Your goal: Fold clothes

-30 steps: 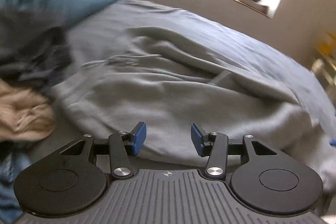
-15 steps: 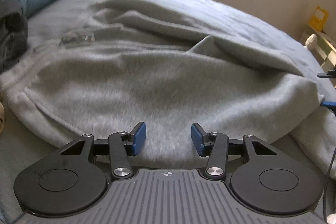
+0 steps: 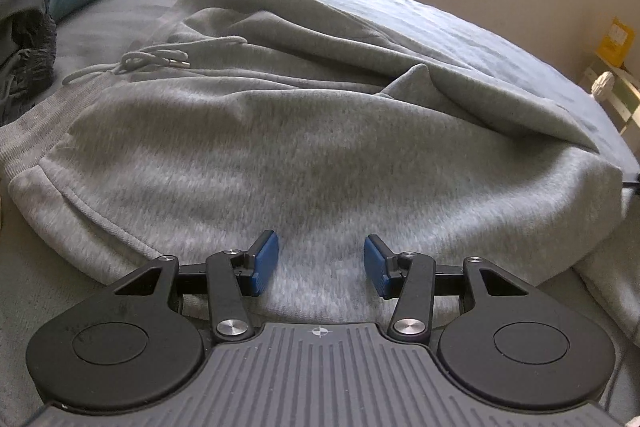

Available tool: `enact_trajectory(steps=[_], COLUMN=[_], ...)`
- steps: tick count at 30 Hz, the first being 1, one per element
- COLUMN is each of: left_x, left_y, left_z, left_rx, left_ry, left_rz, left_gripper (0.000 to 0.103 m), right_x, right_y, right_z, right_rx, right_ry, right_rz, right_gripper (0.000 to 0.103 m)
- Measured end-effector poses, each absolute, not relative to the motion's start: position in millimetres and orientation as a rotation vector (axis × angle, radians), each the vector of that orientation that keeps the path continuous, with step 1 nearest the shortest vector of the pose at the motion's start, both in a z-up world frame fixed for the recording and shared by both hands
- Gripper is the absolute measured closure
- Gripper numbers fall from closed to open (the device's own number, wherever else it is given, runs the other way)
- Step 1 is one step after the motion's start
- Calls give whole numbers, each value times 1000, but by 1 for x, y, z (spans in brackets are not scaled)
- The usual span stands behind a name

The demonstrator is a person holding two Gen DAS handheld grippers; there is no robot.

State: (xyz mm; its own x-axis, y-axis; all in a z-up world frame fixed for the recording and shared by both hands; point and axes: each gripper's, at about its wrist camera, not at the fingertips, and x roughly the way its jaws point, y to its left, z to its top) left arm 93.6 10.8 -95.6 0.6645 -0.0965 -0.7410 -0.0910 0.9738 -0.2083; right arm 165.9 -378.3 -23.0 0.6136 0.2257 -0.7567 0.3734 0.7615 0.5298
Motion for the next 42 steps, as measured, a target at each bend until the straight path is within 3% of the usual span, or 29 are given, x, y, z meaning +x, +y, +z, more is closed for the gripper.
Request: enact_trajectory(steps=[10, 26, 27, 33, 36, 39, 42], left_x=[94, 93, 93, 94, 94, 94, 93], left_y=[11, 11, 11, 10, 9, 8, 8], left_z=[-95, -93, -94, -94, -94, -93, -92], left_rx=[-245, -238, -235, -231, -230, -231, -236], left_ry=[847, 844, 843, 837, 837, 839, 843], left_rz=[5, 9, 10, 8, 10, 16, 18], left_gripper=[55, 55, 55, 54, 54, 53, 52], right_x=[73, 18, 16, 2, 4, 21, 46], right_y=[-317, -213, -209, -231, -268, -313, -354], right_z=[26, -48, -47, -4, 34, 60, 67], right_rx=[575, 443, 410, 349, 345, 291, 242], right_ry=[954, 1298, 1308, 1277, 1167, 1061, 1016], right_rz=[167, 466, 467, 470, 425, 233, 59], right_gripper=[98, 96, 95, 60, 57, 39, 36])
